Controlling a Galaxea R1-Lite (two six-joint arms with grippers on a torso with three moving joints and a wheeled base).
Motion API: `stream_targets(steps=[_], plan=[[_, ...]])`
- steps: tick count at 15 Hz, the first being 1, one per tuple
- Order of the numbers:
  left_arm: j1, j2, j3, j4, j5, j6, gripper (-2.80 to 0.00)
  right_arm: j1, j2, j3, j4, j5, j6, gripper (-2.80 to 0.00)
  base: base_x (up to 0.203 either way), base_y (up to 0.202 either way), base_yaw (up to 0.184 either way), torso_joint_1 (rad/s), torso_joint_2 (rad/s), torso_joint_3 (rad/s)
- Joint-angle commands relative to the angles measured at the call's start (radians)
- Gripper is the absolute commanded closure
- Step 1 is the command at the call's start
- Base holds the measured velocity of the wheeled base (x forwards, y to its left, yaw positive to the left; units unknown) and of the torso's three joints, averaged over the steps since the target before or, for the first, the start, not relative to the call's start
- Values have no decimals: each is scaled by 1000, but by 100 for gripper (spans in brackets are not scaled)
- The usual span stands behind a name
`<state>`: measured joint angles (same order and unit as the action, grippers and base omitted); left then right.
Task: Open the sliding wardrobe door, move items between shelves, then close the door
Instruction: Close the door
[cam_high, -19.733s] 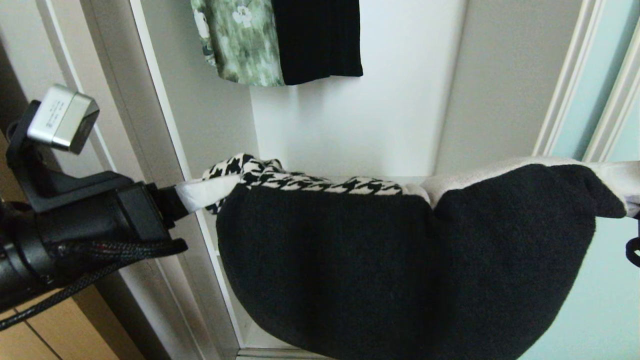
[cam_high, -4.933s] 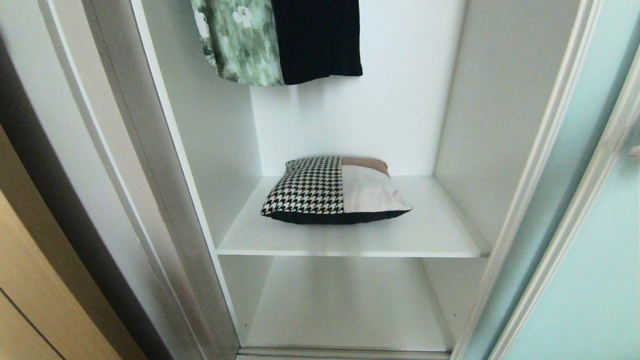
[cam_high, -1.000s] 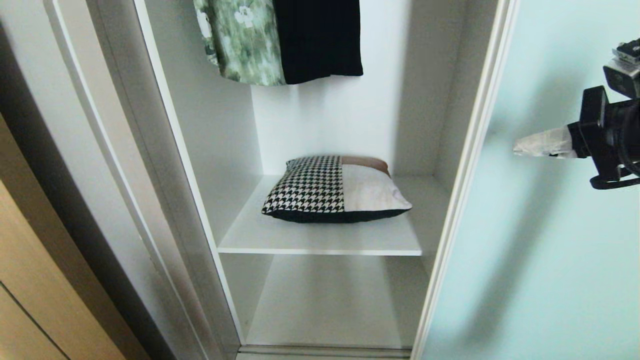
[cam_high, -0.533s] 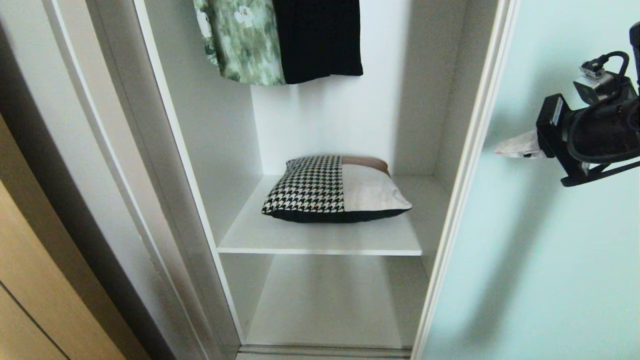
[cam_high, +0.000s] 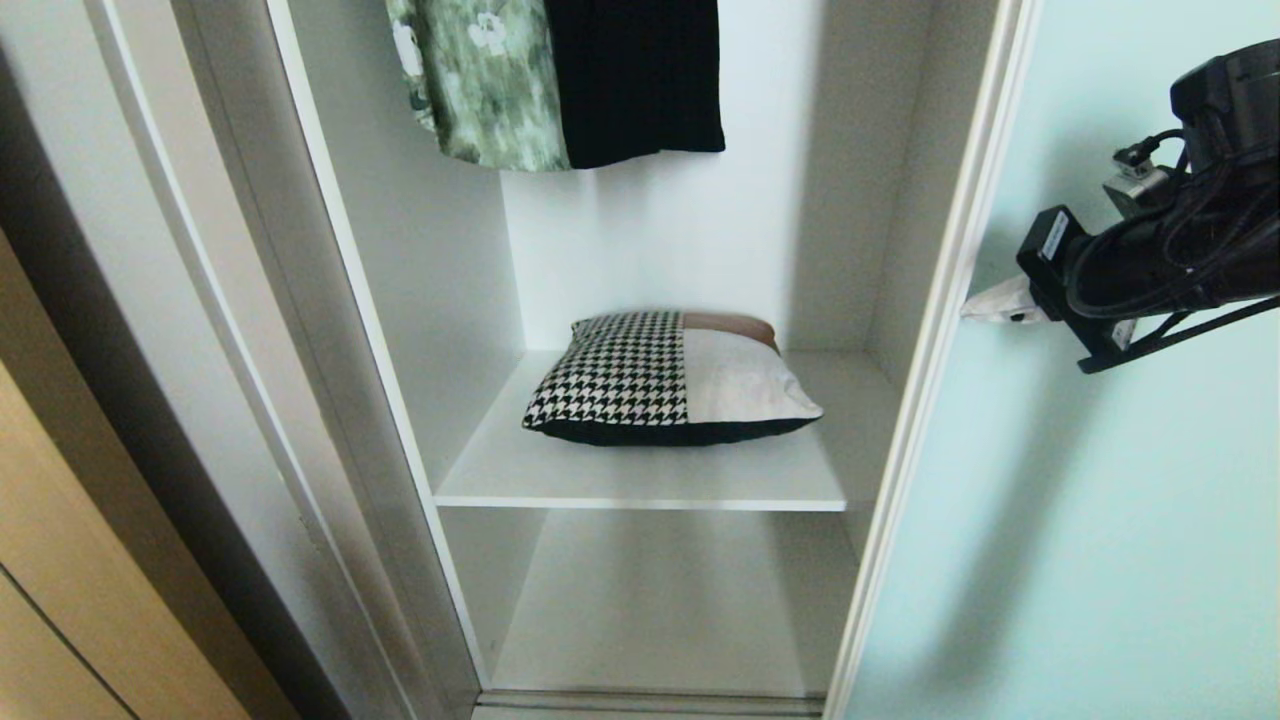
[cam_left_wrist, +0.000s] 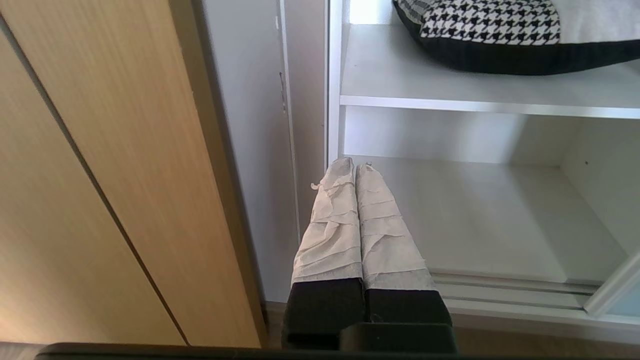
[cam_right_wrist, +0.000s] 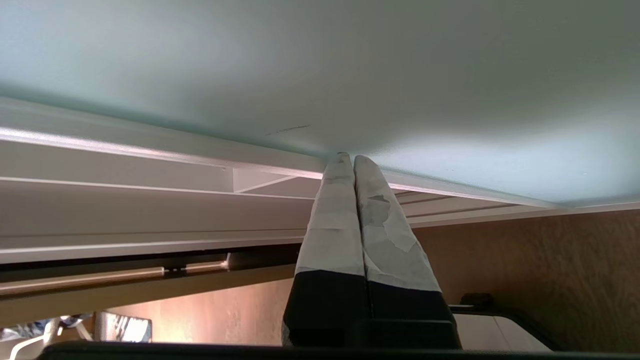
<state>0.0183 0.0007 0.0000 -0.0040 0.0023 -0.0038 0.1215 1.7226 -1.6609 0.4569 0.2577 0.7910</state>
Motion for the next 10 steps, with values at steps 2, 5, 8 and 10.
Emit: stream_targets(steps=[2, 5, 8, 10], plan=[[1, 1, 0, -1, 1, -1, 0, 3, 3, -7, -1, 15, 4, 0, 0, 0, 0, 0, 0, 0], [2, 1, 0, -1, 1, -1, 0, 3, 16, -14, -4, 12, 1, 0, 0, 0, 0, 0, 0, 0], [0, 1, 0, -1, 1, -1, 0, 31, 15, -13, -3, 11, 2, 0, 0, 0, 0, 0, 0, 0], [1, 2, 0, -1, 1, -1, 0, 76, 13, -18, -4, 6, -1, 0, 0, 0, 0, 0, 0, 0]])
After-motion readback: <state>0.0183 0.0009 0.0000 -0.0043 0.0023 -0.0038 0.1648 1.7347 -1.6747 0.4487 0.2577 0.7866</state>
